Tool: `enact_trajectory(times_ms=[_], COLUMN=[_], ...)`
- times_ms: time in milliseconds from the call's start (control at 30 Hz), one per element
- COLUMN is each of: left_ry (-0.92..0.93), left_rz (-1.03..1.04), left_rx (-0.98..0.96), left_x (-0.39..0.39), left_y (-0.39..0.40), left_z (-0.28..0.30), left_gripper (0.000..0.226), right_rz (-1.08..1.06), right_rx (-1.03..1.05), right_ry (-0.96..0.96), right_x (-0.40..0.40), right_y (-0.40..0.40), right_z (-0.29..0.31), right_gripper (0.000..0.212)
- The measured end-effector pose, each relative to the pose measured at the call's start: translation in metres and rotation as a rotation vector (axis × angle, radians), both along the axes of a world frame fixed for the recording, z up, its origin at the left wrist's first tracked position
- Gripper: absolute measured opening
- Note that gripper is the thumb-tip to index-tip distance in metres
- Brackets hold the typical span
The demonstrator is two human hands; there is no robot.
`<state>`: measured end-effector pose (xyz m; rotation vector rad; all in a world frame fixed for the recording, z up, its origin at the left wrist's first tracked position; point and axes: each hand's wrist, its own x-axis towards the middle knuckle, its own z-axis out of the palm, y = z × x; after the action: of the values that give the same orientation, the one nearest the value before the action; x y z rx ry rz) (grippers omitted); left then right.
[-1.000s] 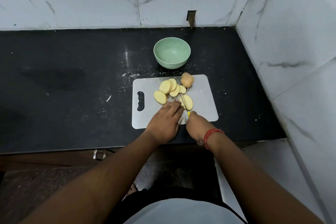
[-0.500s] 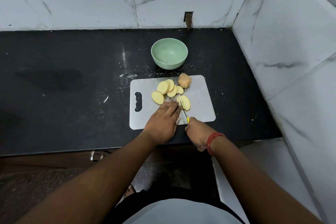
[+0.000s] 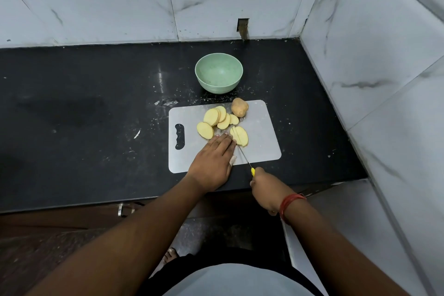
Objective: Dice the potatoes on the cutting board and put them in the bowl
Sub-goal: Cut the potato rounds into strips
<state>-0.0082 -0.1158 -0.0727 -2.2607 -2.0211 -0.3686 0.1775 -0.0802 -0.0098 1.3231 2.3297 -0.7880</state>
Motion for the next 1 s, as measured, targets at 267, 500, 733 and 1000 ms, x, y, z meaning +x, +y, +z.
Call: enact_trajectory(times_ms=[267, 500, 733, 1000], left_ry=[0.05, 0.092, 0.209, 0.192], left_rz=[-0.037, -0.058, -0.016, -0.052], left_rx=[-0.003, -0.011, -0.057, -0.01], left_x=[0.0, 0.0, 0.0, -0.006], left_y=[0.002, 0.006, 0.009, 0.016], left_z=[0.001, 0.007, 0.015, 0.02], left_gripper=[0.054, 0.059, 0.065, 0.052], right_rz=[-0.234, -0.258, -0.268, -0.277], right_rx=[-0.033, -0.03, -0.022, -0.033], right_ry=[0.011, 0.049, 0.051, 0.055], right_x=[-0.003, -0.002, 0.001, 0.003], right_y=[0.0, 0.002, 0.002, 0.003], right_z=[0.015, 0.013, 0.015, 0.018], right_gripper=[0.023, 0.019, 0.018, 0.018])
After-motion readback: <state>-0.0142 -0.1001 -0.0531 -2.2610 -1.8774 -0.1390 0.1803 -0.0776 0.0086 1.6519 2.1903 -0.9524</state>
